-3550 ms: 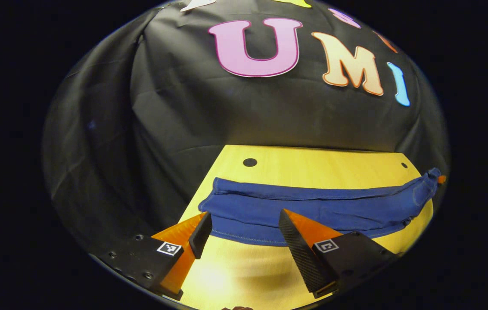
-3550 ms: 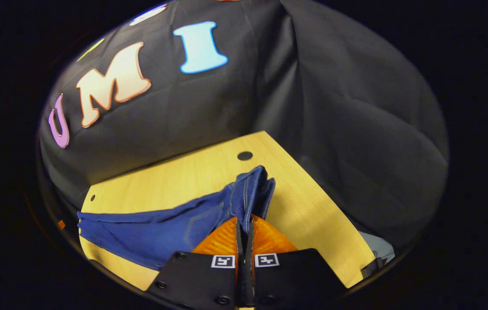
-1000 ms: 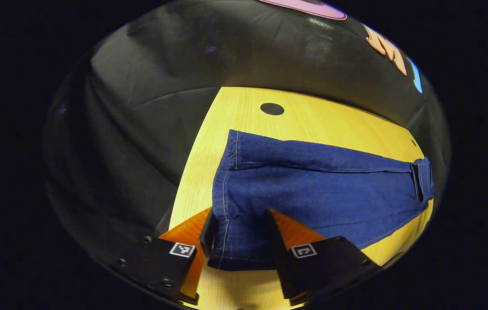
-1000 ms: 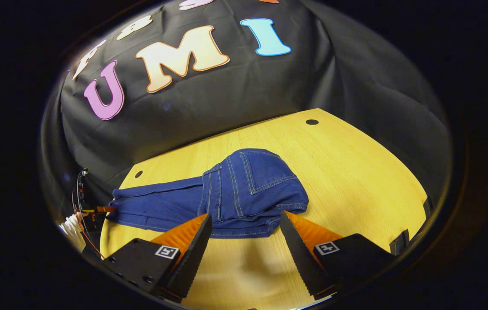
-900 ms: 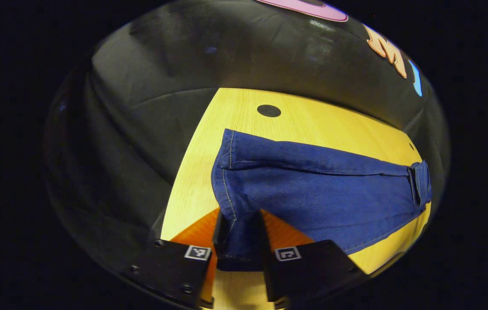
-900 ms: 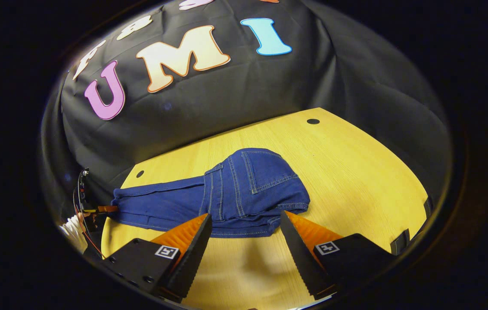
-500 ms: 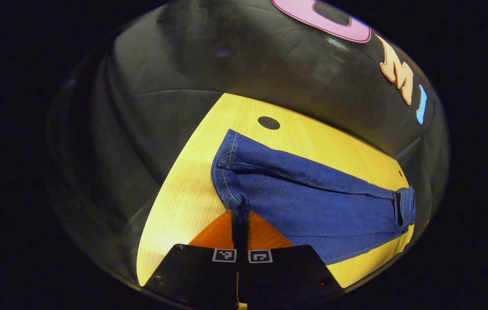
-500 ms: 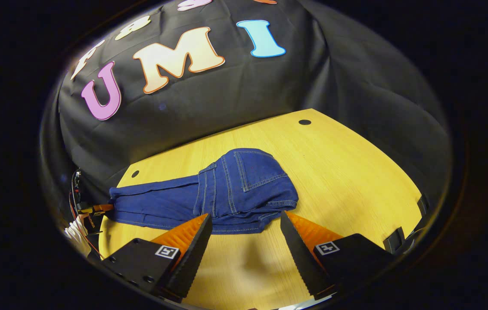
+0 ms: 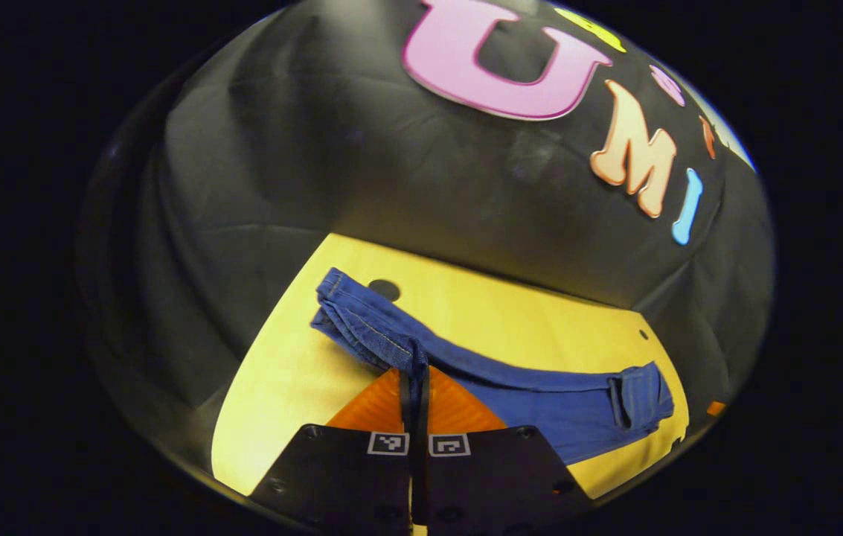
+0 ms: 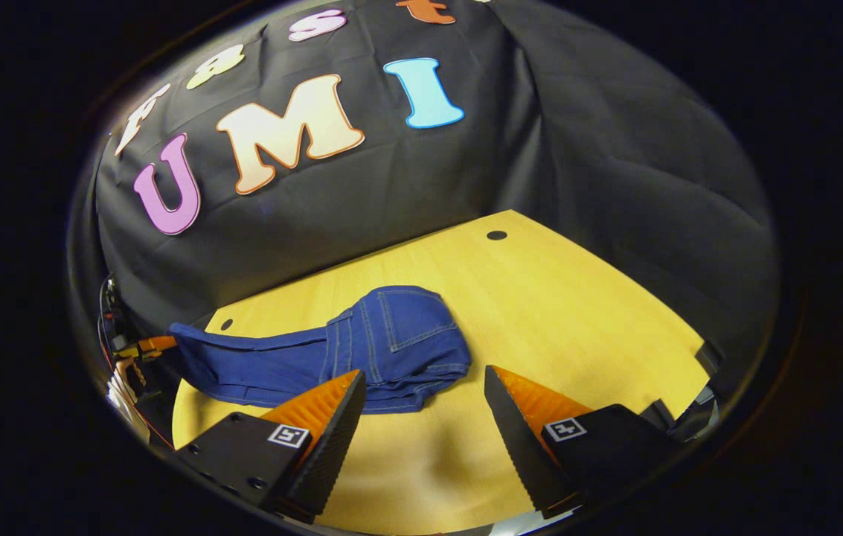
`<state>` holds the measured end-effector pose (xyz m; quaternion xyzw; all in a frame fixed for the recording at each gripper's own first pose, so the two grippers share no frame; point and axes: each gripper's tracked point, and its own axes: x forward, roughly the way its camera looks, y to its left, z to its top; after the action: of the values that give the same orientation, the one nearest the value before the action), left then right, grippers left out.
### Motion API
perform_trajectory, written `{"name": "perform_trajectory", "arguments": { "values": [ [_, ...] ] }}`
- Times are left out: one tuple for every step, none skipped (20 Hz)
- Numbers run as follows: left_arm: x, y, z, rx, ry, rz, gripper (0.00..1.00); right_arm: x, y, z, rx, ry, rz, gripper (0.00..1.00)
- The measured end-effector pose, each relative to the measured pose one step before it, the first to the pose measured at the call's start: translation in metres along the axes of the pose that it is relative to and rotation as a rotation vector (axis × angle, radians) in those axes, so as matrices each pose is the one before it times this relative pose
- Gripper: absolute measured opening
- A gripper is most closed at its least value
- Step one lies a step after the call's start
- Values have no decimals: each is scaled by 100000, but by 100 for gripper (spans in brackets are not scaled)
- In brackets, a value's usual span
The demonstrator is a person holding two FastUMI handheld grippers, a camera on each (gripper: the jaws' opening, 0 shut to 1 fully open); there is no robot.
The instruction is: Grasp the waist and the cuffs of the jeans and fold them to make the two legs overlap; first hold the waist and fold one-third of the jeans toward the cuffs, then hold the cuffs and fold the remaining one-third in the same direction to finish folding.
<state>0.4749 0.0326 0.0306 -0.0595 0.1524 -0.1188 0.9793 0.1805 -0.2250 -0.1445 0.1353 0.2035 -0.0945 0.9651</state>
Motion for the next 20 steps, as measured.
{"name": "perform_trajectory", "arguments": {
  "values": [
    [-69,-2110,777,311,-2157,-1128,0,-152,-982,122,77,164,364,98],
    [55,-2188,713,768,-1646,-647,0,7,-813,300,499,254,1617,99],
    [-247,-1844,208,966,-1409,-185,0,-27,-870,14,-294,918,1744,98],
    [-190,-1966,458,783,-1344,488,0,113,-1045,-8,-921,1403,1565,98],
    [-69,-2147,391,877,-1156,-239,0,138,-1215,-102,-945,1645,1335,98],
    [16,-2240,513,1055,-1496,-374,0,131,-922,192,-143,838,2182,98],
    [93,-2457,261,767,-1254,-600,0,56,-633,110,221,1043,2918,98],
    [255,-2733,180,611,-295,-1098,0,45,-630,176,313,790,2895,98],
    [216,-2739,119,1048,-863,-1053,0,30,-731,53,88,576,2326,98],
    [352,-2676,-309,1360,28,-696,0,107,-741,213,320,536,1884,98],
    [403,-2737,-550,3187,848,-442,0,64,-639,175,100,278,1792,98],
    [475,-2786,-525,3593,-136,-1089,0,-25,-781,320,-187,-351,473,98],
    [175,-2799,-549,2806,313,-2204,0,-10,-702,298,117,-674,692,98],
    [116,-2839,-827,1532,1319,-2405,0,-44,-555,285,-109,-327,602,98],
    [234,-2376,-1146,350,991,-1809,0,-162,-679,-41,-149,395,304,98],
    [341,-2351,-1547,-616,2402,-2467,0,-72,-702,63,-101,-55,-173,98],
    [489,-2197,-1559,-1094,1576,-2302,0,-235,-619,84,541,-41,-168,98],
    [783,-1909,-1600,-748,1699,-1834,0,-184,-557,52,1071,2,-21,92],
    [914,-1616,-2154,-155,2818,-1278,0,-256,-504,0,1206,-136,-226,98],
    [846,-1127,-2145,1066,3540,-765,0,-151,-441,-65,995,194,-270,98]
  ]
}}
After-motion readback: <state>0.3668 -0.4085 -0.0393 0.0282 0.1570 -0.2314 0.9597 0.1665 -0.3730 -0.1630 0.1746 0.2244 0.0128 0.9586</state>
